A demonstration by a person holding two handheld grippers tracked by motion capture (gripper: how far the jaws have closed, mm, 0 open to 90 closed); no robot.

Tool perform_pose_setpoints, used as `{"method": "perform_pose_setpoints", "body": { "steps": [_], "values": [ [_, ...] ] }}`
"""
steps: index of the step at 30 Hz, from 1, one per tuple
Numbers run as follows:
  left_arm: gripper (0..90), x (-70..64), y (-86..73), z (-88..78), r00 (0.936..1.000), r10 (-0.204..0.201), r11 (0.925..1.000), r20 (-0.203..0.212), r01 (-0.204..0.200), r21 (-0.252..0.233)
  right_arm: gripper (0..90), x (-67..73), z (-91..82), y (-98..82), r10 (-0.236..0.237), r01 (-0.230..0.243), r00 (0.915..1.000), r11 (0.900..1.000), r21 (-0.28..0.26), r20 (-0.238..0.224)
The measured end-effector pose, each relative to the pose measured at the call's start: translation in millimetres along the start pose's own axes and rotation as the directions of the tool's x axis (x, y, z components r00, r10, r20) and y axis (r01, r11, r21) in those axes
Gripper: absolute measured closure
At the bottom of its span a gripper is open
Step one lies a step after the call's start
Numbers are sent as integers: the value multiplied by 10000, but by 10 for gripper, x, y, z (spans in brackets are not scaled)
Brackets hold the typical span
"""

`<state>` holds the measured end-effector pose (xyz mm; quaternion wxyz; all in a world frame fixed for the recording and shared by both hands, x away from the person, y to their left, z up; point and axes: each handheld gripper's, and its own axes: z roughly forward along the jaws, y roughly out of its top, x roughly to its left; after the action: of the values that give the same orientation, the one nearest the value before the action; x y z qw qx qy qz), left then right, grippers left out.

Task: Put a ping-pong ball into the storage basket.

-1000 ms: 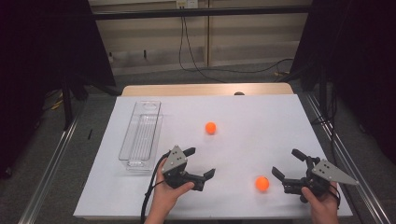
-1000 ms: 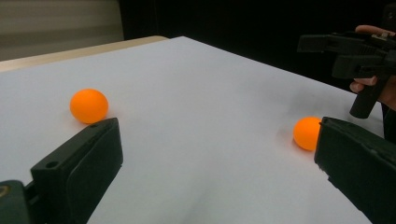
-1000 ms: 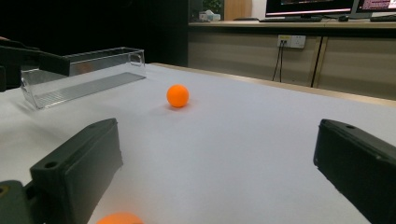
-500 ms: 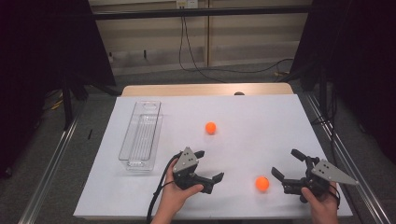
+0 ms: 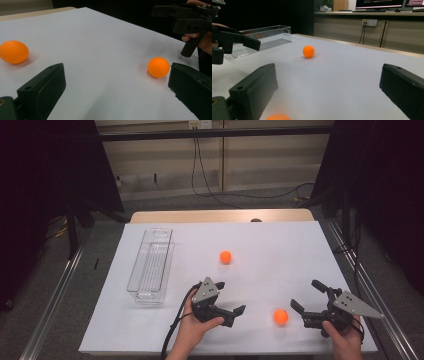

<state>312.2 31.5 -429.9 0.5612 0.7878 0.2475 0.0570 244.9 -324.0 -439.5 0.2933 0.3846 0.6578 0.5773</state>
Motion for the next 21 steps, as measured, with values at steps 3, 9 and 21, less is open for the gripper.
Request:
{"method": "perform_pose_setpoints", "body": {
  "steps": [3,9,21],
  "values": [
    [13,-1,4,12,10000,-76,10000,3,75,20,10,-1,1,0,4,-4,10000,10000,-6,11],
    [14,-5,12,38,10000,-42,10000,34,42,88,11,0,6,-1,-32,32,10000,10000,-12,-14],
    [14,-46,34,129,9999,34,9997,158,-38,257,12,2,6,-1,-41,41,10000,10000,-3,-16]
  ]
}}
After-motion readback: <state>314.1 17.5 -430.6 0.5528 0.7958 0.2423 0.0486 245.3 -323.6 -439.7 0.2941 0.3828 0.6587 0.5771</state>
